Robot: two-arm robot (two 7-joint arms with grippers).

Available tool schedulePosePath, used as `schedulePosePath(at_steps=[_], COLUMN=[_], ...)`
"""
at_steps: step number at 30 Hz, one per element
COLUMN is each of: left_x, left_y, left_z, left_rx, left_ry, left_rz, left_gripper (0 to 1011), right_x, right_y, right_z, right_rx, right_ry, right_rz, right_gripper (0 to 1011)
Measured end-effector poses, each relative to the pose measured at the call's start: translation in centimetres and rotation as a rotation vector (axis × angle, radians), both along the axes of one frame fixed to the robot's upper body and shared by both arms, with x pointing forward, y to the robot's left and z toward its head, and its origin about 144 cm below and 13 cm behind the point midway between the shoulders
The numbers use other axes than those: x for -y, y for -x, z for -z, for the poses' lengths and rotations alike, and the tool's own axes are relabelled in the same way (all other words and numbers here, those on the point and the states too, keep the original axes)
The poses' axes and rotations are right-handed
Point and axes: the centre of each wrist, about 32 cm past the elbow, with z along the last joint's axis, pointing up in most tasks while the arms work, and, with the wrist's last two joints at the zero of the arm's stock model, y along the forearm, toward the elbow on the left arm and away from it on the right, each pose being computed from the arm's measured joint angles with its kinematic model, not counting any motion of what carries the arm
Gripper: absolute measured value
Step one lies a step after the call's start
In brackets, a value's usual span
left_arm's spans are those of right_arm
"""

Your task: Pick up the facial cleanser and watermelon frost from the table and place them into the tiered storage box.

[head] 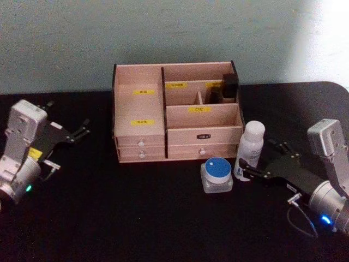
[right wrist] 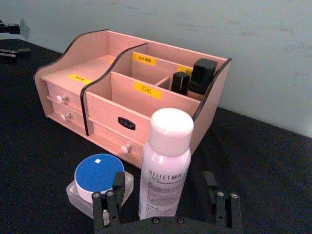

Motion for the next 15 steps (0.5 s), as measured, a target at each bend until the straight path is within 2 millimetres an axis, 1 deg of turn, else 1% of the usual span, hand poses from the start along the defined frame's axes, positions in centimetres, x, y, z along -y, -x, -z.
schedulePosePath(at_steps=[5, 15], left_x=[0.0, 0.0], left_y=[0.0, 0.0], left_z=[0.0, 0.0], left_rx=[0.000, 0.000], left_ry=[0.000, 0.000], left_rz=[0.000, 0.000], left_gripper=[1001, 1001], right_x=[-0.2, -0.4], right_y=[-0.5, -1.5], right_z=[0.4, 0.4], right_rx=[-0.012, -0.001], right_ry=[-0.012, -0.025], right_rz=[0.005, 0.000], right_gripper=[1002, 1002])
